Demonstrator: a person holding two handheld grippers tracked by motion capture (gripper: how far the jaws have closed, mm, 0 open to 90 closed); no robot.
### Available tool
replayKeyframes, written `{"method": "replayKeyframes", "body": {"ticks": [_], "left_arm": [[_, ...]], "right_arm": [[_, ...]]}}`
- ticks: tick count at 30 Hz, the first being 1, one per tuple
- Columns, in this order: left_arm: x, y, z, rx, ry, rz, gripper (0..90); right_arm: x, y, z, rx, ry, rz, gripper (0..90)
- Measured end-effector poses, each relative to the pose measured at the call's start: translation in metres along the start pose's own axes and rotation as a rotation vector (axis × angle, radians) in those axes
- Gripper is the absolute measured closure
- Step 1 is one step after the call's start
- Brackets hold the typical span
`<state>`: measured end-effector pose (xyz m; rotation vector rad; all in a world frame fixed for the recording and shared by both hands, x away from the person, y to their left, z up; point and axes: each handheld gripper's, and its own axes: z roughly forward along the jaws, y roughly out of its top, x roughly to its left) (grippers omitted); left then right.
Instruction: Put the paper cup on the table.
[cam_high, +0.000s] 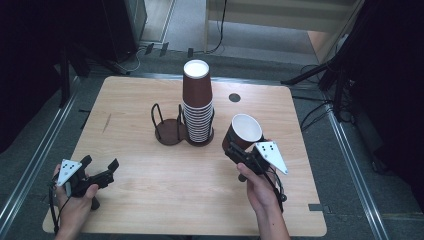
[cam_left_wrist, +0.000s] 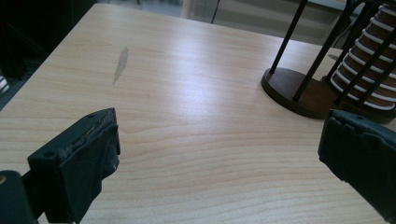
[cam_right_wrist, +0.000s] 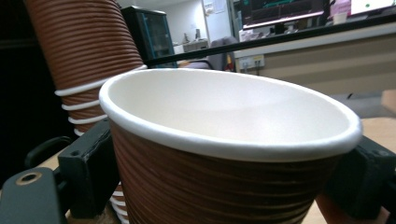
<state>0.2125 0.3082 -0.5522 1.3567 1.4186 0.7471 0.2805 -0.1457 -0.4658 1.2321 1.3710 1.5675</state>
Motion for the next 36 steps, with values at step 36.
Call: {"method": "replayKeyframes", "body": {"ticks": [36], "left_arm": [[0.0, 0.001, 0.001, 0.035, 0.01, 0.002, 0.0]], "right_arm": [[-0.048, -0.017, 0.059, -0.02, -0.216, -0.134, 8.3]]}}
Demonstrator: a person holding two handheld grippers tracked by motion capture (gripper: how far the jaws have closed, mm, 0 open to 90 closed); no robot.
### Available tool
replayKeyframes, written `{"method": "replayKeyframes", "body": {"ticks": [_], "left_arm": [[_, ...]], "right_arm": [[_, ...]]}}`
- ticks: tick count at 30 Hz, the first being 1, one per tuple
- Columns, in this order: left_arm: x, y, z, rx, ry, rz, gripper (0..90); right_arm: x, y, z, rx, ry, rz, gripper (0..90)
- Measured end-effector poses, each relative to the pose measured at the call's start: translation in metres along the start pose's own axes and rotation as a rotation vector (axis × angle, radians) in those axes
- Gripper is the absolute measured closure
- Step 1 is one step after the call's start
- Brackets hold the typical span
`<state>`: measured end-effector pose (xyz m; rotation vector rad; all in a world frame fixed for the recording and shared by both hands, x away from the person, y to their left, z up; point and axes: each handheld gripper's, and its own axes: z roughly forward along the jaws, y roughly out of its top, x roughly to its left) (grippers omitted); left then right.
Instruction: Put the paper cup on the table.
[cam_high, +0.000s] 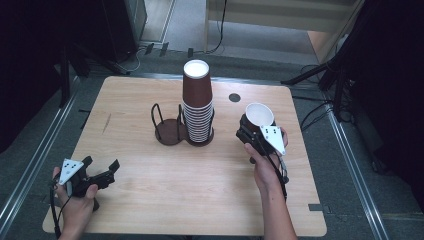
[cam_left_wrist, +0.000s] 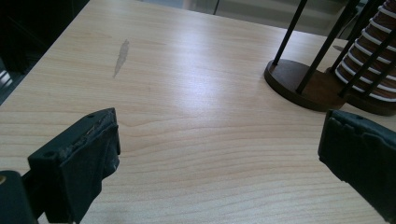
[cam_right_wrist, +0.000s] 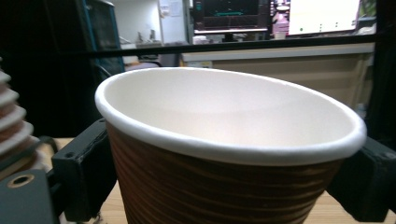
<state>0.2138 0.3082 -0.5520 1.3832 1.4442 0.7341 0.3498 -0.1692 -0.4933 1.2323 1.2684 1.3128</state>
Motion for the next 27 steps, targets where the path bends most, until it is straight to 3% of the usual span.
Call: {"method": "replayKeyframes", "body": {"ticks": [12, 16, 22, 25, 27], "left_arm": [[0.0, 0.0, 0.001, 0.007, 0.003, -0.001, 0.0], [0.0, 0.0, 0.001, 0.006, 0.001, -0.002, 0.0], [0.0, 0.0, 0.001, 0.008, -0.001, 0.002, 0.0], [0.0, 0.0, 0.001, 0.013, -0.004, 0.002, 0.0], [0.0, 0.0, 0.001, 0.014, -0.003, 0.003, 0.0]], "right_arm": [[-0.007, -0.029, 0.03, 0.046, -0.068, -0.098, 5.4], [-0.01, -0.034, 0.035, 0.049, -0.079, -0.062, 5.0], [-0.013, -0.039, 0.037, 0.067, -0.096, -0.054, 5.1], [-0.018, -0.04, 0.038, 0.075, -0.107, -0.012, 5.3], [-0.019, -0.04, 0.038, 0.08, -0.11, -0.009, 5.4]]}}
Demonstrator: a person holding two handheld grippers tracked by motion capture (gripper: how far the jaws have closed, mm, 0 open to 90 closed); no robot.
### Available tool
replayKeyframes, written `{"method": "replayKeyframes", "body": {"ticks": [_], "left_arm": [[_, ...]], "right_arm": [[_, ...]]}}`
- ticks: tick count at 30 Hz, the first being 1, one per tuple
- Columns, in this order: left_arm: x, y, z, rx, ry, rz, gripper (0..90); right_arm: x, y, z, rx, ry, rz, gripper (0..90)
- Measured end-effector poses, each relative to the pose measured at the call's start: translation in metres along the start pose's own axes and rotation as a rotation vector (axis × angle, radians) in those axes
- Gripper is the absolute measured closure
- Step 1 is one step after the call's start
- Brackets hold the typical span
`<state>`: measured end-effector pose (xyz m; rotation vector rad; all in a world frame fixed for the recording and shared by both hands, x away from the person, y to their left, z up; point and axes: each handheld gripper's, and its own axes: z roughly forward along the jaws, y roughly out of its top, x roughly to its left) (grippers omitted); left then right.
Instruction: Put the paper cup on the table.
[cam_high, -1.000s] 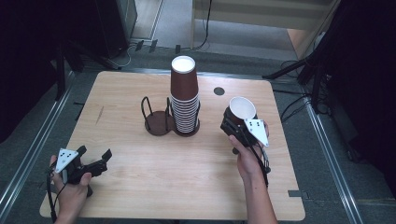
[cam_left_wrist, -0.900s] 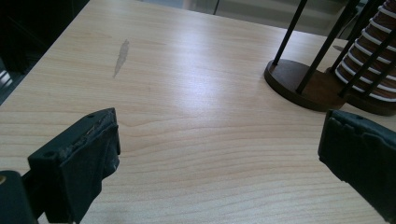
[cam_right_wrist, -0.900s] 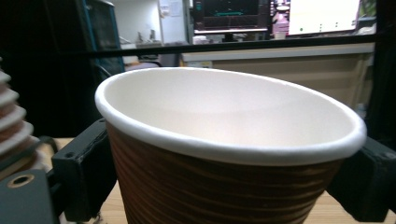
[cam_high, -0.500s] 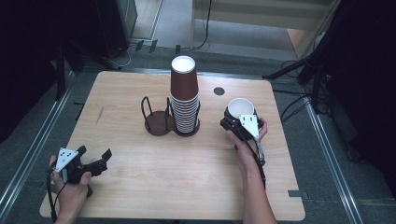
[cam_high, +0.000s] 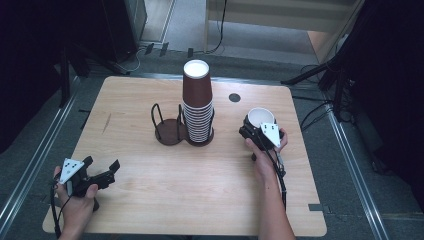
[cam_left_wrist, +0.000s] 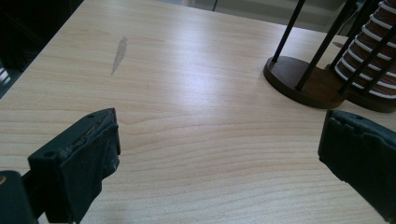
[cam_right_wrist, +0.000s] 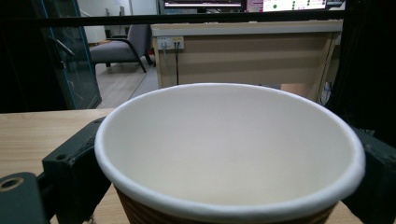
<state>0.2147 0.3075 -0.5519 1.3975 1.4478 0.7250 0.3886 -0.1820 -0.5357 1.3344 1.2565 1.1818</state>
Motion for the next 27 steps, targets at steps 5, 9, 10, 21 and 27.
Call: {"method": "replayKeyframes", "body": {"ticks": [5, 9, 10, 21, 27], "left_arm": [[0.0, 0.0, 0.0, 0.0, 0.0, 0.0, 0.0], [0.0, 0.0, 0.0, 0.0, 0.0, 0.0, 0.0], [0.0, 0.0, 0.0, 0.0, 0.0, 0.0, 0.0], [0.0, 0.0, 0.0, 0.001, 0.002, 0.0, 0.0], [0.0, 0.0, 0.0, 0.005, 0.0, -0.001, 0.0]], "right_arm": [[-0.001, -0.001, 0.0, 0.002, 0.008, -0.005, 5.2], [-0.001, 0.001, -0.002, 0.014, 0.027, -0.052, 0.0], [0.0, 0.001, -0.003, 0.016, 0.027, -0.06, 0.0], [-0.012, 0.019, -0.019, -0.018, 0.09, -0.038, 0.0], [-0.018, 0.032, -0.032, -0.046, 0.116, -0.003, 0.0]]}}
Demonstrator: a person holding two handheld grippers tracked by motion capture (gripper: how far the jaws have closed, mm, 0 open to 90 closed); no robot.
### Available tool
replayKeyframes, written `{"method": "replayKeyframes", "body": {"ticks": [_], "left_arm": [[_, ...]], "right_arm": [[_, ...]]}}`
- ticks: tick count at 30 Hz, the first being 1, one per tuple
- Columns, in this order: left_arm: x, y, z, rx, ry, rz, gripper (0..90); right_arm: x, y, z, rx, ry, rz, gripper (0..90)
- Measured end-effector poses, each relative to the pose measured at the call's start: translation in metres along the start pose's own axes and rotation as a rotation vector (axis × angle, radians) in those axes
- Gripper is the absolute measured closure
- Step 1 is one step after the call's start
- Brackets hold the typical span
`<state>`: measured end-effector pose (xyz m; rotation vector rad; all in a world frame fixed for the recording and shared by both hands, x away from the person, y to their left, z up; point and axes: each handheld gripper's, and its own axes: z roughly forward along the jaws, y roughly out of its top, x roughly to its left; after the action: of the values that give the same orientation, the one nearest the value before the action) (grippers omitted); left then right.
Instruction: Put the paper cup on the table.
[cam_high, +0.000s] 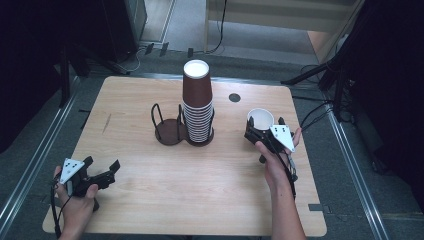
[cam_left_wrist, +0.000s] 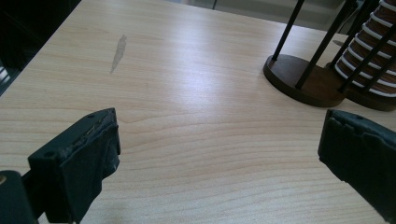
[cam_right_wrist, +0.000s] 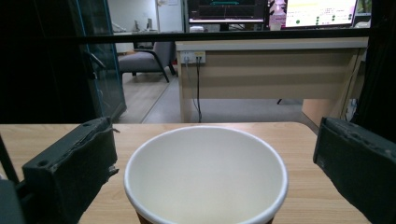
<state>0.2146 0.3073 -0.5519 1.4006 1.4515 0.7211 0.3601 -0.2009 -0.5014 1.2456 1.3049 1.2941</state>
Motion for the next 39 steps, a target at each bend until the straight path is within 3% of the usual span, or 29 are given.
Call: {"method": "replayKeyframes", "body": {"ticks": [11, 39], "left_arm": [[0.0, 0.0, 0.0, 0.0, 0.0, -0.001, 0.0], [0.0, 0.0, 0.0, 0.003, 0.003, 0.0, 0.0]], "right_arm": [[-0.008, 0.008, -0.024, -0.024, 0.027, 0.026, 0.0], [-0.04, -0.014, -0.07, -0.001, 0.026, 0.042, 0.0]]}}
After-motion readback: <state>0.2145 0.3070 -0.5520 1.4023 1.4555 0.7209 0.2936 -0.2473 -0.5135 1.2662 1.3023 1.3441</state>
